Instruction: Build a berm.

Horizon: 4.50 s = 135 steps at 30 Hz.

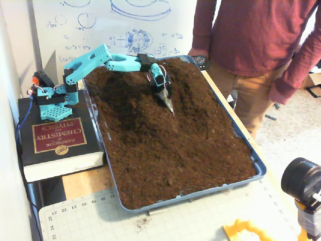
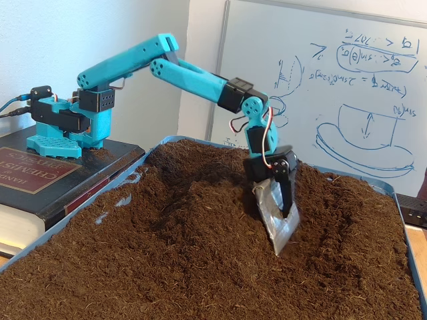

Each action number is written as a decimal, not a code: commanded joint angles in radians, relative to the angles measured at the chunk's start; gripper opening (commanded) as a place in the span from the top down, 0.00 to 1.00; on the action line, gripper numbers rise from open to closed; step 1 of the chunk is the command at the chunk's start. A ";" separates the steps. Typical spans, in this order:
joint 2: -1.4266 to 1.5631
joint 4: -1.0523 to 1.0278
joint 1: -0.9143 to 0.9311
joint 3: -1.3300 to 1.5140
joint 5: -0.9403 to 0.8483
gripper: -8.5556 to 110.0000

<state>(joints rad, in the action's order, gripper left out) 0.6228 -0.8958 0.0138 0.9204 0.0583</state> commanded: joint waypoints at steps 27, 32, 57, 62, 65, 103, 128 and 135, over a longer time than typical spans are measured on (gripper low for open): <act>0.476 0.002 -0.026 -0.015 0.014 0.92; 0.356 0.003 -0.067 -0.204 0.014 0.92; -0.699 -0.011 -0.262 -1.147 0.012 0.92; -0.699 -0.012 -0.265 -1.098 0.012 0.92; -0.643 -0.014 -0.261 -1.011 0.012 0.92; 0.321 0.000 -0.244 0.031 0.015 0.92; 1.068 -0.592 -0.238 0.225 0.209 0.93; 1.384 -0.798 -0.241 0.687 0.192 0.92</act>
<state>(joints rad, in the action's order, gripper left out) 1.8147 -1.6536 -0.2316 1.4711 0.2669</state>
